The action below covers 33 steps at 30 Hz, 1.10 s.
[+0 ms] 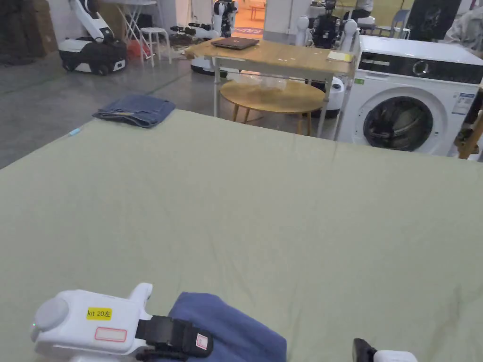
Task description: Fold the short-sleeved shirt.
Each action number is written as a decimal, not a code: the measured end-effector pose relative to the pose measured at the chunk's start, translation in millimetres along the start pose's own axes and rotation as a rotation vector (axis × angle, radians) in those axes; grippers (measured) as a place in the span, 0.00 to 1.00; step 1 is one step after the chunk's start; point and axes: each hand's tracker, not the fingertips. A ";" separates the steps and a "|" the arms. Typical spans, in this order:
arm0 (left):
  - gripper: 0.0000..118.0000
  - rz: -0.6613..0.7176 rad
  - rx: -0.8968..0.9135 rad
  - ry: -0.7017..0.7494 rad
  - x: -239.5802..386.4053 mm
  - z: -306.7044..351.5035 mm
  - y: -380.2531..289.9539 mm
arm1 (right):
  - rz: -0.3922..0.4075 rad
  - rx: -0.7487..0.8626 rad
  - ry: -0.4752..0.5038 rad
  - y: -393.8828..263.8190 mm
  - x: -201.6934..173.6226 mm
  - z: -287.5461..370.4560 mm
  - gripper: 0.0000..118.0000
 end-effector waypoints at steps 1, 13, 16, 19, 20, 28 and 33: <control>0.24 -0.006 0.016 0.029 -2.6 22.9 5.9 | 0.001 0.009 -0.004 5.5 2.0 -2.9 0.00; 0.24 0.070 0.087 0.435 -73.1 247.7 87.6 | -0.013 0.044 -0.062 28.2 16.5 -23.4 0.00; 0.24 0.115 0.103 0.511 -82.0 272.8 97.5 | -0.016 0.035 -0.072 27.2 17.2 -24.3 0.00; 0.24 0.186 0.098 0.561 -107.9 283.9 108.2 | -0.011 0.021 -0.077 26.8 15.4 -24.2 0.00; 0.24 0.207 0.089 0.565 -115.5 282.7 110.2 | -0.008 0.016 -0.082 25.4 14.7 -24.6 0.00; 0.46 0.222 0.074 0.773 -122.3 253.8 100.7 | 0.001 -0.004 -0.083 25.2 10.1 -21.5 0.00; 0.55 0.189 0.095 0.823 -123.4 289.5 103.2 | 0.003 -0.001 -0.080 27.8 12.1 -21.0 0.00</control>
